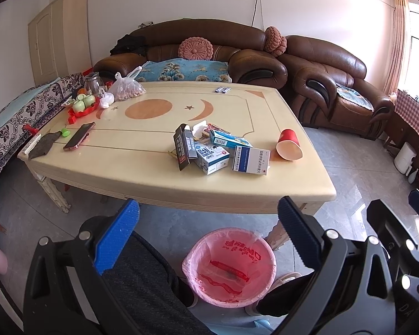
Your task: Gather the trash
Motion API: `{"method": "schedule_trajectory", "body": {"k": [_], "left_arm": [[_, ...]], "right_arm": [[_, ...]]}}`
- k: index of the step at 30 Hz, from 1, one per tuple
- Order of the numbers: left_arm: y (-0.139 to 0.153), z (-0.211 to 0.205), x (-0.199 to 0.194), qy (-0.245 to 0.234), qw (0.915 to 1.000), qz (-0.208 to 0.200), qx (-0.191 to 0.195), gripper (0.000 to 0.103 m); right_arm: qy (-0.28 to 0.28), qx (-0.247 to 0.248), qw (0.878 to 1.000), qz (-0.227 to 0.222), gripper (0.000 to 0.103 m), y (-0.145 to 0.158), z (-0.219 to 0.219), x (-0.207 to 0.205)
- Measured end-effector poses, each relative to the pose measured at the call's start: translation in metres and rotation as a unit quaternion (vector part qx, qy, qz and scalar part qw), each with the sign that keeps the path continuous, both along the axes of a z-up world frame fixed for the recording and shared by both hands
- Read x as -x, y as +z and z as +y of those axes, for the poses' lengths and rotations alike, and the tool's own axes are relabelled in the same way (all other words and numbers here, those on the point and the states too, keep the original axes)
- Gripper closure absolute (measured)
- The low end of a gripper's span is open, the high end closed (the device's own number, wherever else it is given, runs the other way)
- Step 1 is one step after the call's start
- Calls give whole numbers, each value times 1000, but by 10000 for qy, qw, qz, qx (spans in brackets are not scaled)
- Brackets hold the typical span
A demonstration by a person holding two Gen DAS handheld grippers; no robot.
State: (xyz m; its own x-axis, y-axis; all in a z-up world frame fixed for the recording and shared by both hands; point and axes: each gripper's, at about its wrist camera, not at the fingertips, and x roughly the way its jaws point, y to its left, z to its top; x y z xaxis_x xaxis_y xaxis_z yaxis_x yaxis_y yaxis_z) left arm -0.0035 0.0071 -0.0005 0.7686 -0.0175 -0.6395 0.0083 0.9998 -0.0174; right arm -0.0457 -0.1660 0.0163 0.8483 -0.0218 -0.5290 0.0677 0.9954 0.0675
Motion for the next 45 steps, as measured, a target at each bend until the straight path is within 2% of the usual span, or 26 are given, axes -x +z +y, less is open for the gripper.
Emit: {"method": "schedule_trajectory", "body": {"k": [26,37,45], "left_arm": [[-4,3,-10,-69,9997,218,-80,6],[-14,7,-26,-65,9990,444,37,6],[-18,28,-49,-113,9976,635,244,6]], "right_arm": [[100,-129,9998,131,6,-12,-2,-12],[161,-166,9994,274,6,-23,-4,-30],[100,-56,9999,57,6,-32,-20,-42]]}}
